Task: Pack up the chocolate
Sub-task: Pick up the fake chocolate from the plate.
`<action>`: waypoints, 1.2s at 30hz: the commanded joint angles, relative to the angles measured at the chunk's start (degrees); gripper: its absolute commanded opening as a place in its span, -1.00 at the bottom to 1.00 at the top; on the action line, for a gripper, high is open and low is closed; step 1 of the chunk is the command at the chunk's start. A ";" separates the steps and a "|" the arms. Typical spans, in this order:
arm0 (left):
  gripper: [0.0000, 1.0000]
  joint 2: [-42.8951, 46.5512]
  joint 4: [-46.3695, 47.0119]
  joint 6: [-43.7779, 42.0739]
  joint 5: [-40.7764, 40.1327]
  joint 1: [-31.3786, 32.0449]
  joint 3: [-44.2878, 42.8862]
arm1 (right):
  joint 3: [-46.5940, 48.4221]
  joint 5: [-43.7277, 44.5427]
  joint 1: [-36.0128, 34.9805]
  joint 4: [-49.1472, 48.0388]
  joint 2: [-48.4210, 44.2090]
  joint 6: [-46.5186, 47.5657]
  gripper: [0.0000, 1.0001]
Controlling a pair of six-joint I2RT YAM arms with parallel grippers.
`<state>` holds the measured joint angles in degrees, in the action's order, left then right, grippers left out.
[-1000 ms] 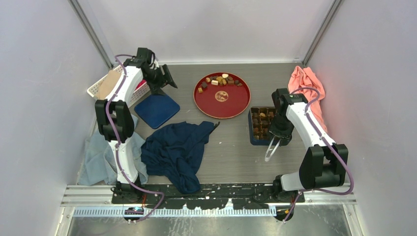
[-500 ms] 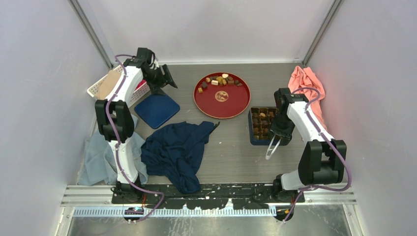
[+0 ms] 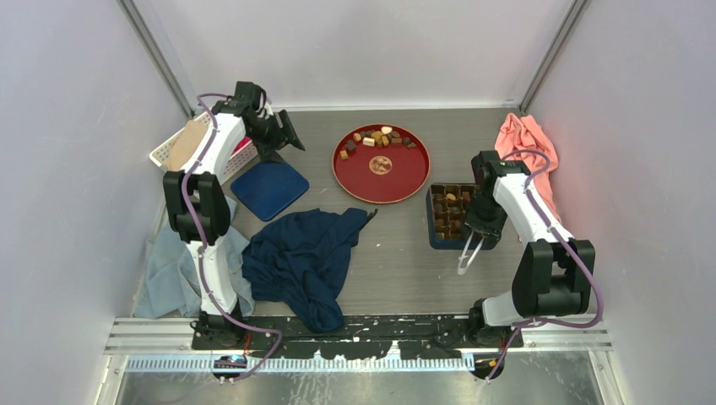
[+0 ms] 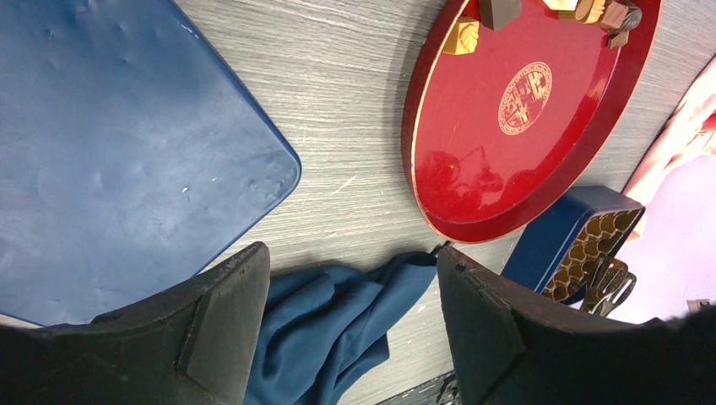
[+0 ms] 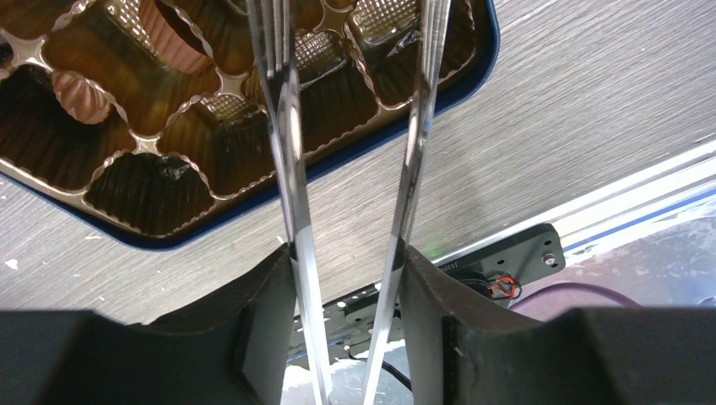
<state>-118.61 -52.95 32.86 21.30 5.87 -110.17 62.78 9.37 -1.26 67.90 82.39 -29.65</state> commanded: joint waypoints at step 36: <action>0.46 4.74 -0.38 -2.05 -1.25 -3.40 1.42 | 76.69 -13.54 -26.79 7.88 50.35 6.80 -0.32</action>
<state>-117.95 -53.25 32.25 20.14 3.18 -108.42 131.59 -3.29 -27.53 75.48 130.30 -21.23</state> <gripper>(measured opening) 0.732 0.339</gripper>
